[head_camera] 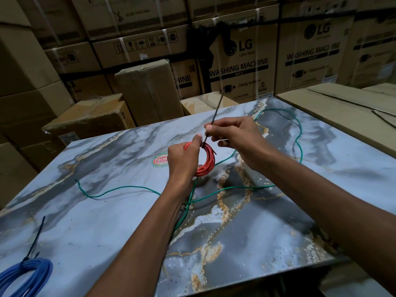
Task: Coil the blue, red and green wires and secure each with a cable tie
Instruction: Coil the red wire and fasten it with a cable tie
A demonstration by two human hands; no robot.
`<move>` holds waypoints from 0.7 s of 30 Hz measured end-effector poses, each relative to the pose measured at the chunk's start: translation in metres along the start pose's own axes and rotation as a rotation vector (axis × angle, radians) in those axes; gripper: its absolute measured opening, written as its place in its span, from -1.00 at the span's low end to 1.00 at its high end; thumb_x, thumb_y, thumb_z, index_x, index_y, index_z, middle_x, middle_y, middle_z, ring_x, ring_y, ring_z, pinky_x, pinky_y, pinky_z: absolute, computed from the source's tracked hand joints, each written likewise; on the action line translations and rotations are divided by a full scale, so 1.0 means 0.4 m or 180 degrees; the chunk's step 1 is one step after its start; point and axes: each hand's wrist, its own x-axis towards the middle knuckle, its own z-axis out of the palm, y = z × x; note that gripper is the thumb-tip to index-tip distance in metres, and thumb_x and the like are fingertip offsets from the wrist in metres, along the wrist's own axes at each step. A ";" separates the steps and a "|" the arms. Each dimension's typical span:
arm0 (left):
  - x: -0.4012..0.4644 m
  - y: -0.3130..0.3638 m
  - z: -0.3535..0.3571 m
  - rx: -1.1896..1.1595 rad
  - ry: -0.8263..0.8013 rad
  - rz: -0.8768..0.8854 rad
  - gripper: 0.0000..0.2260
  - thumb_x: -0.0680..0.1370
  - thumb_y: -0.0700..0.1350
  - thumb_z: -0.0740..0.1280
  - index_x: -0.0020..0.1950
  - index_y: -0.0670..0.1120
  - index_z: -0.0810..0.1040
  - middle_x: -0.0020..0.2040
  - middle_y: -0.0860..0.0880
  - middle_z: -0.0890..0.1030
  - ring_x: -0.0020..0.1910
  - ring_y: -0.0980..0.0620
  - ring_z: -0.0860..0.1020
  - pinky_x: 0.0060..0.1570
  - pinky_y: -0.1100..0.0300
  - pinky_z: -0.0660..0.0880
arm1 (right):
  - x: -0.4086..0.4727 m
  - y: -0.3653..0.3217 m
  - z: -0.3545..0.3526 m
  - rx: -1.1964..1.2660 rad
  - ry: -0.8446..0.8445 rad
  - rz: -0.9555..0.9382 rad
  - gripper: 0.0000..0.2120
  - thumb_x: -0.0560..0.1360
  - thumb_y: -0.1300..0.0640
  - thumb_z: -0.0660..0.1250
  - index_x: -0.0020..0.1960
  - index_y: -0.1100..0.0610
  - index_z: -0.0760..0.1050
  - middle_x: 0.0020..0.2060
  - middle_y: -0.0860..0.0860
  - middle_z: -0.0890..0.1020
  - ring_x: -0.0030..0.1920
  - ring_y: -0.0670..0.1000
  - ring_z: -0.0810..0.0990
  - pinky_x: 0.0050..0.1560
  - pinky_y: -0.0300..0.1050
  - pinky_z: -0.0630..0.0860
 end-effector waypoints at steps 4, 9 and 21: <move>-0.001 0.006 0.008 -0.0159 -0.0187 -0.0020 -0.60 0.55 0.02 0.40 -0.41 -0.09 0.38 -0.48 -0.01 0.26 -0.48 0.03 0.22 -0.53 0.26 0.29 | 0.009 0.016 -0.005 0.0034 0.0311 0.0184 -0.92 0.53 0.29 0.46 0.00 0.26 0.71 -0.23 0.13 0.74 -0.24 -0.01 0.71 -0.18 -0.20 0.63; -0.007 0.007 0.002 -0.0343 -0.0376 0.0029 -0.61 0.53 -0.01 0.43 -0.42 -0.11 0.41 -0.51 0.02 0.28 -0.50 0.05 0.22 -0.46 0.21 0.24 | 0.005 0.032 0.021 -0.0203 0.0413 0.0065 -0.90 0.51 0.30 0.46 0.01 0.27 0.72 -0.23 0.16 0.75 -0.21 0.08 0.76 -0.11 -0.07 0.71; -0.012 0.019 0.012 -0.0808 -0.0593 -0.0935 -0.74 0.46 -0.09 0.44 -0.40 -0.05 0.47 -0.51 0.05 0.23 -0.58 0.11 0.13 -0.57 0.26 0.11 | 0.010 -0.010 0.003 0.0724 0.0520 0.0728 -0.92 0.44 0.37 0.46 -0.07 0.33 0.68 -0.30 0.14 0.71 -0.39 -0.07 0.53 -0.31 -0.24 0.49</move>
